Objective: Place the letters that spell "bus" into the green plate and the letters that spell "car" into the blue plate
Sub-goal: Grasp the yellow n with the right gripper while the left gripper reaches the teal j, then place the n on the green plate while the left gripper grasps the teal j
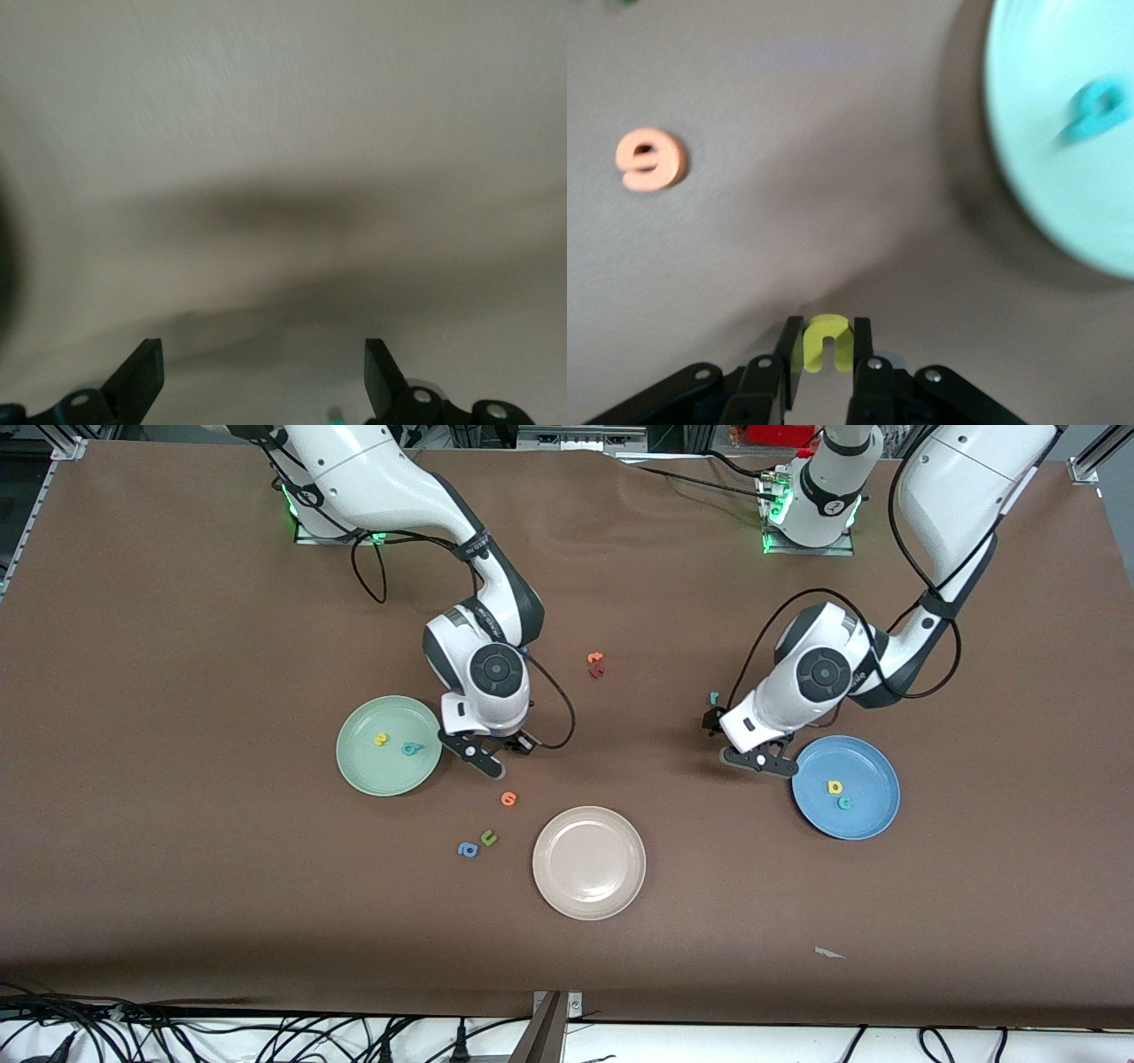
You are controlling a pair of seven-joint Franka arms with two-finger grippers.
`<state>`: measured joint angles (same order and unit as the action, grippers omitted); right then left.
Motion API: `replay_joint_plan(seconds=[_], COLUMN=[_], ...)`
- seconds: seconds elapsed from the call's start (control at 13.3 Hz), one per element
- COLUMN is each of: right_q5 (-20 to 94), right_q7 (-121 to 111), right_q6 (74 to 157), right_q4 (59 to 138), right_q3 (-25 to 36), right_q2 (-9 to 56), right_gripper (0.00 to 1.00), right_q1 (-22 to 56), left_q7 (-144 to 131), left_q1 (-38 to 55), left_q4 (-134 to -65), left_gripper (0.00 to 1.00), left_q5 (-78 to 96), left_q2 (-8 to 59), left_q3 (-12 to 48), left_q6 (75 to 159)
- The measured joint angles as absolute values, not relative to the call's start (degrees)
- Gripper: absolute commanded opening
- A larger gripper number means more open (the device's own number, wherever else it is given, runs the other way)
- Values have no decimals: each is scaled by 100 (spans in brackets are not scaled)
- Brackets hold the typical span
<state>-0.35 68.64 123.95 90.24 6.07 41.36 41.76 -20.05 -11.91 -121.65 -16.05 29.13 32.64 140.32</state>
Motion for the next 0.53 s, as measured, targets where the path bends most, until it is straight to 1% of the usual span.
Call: replay_joint_plan(seconds=[0.23,0.38,0.53], right_q5=[-30,-30,-29], right_q7=[5967,5480,5006], right_q6=[11868,11657,11613], right_q4=[9023,9039,9139], right_q3=[984,1198,1393], right_q2=[3765,3672,3653], right_gripper=[13,13,13], right_q1=[4147,4137,4104], left_q7=[-2709,-3078,-3145], left_q1=[-1180,-1170,-1160], left_q4=[-12472,-12584,-12685], left_gripper=[100,100,95], left_q5=[-2098,-2356,-2395], left_q2=[2771,2733,2720], left_q3=[3441,3572,3601], left_q6=[14061,14061,14061])
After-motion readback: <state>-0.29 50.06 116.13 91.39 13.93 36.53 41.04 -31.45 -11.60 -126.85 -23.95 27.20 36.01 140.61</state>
